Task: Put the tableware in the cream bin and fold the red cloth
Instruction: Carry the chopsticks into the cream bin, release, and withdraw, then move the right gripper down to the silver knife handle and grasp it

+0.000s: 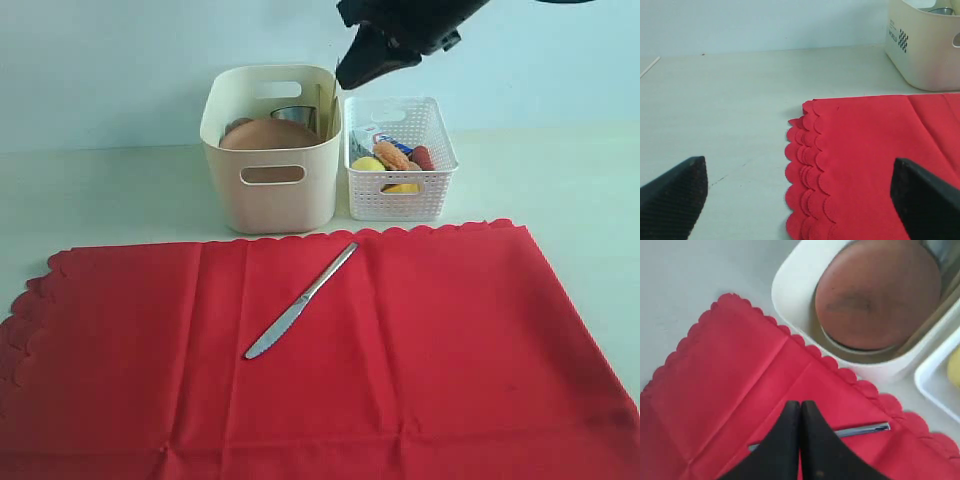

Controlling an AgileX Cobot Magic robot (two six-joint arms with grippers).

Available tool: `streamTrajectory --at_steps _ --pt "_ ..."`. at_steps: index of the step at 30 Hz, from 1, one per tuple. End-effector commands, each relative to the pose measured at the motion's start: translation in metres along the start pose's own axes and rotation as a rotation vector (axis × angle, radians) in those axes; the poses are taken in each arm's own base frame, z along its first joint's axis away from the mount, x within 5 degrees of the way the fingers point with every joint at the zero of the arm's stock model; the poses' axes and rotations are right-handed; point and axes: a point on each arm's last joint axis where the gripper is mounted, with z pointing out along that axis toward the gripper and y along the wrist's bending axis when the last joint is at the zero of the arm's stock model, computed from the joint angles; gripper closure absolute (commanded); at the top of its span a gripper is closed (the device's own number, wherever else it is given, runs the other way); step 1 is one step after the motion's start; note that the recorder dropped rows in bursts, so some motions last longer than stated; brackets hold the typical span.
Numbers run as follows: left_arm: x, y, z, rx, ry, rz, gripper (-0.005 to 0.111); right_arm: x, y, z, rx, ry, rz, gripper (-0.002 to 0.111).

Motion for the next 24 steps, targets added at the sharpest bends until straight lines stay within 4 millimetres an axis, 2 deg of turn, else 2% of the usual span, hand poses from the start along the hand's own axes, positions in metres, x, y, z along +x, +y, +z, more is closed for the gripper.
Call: streamTrajectory --at_steps 1,5,12,18,24 --pt "0.0 0.0 0.0 -0.003 -0.011 0.002 0.013 0.018 0.006 -0.006 0.021 0.005 -0.003 0.108" --pt "0.0 0.0 0.0 -0.003 -0.011 0.002 0.013 0.045 0.009 -0.007 0.046 0.029 -0.028 0.108" --pt "0.0 0.0 0.0 -0.003 -0.011 0.002 0.013 0.078 0.009 -0.007 0.138 0.001 -0.007 0.108" --pt "0.0 0.0 0.0 -0.003 -0.011 0.002 0.013 0.095 0.008 -0.002 0.115 0.084 -0.077 0.108" --pt "0.0 0.0 0.0 -0.003 -0.011 0.002 0.013 0.099 0.003 0.005 0.126 0.076 -0.094 0.108"
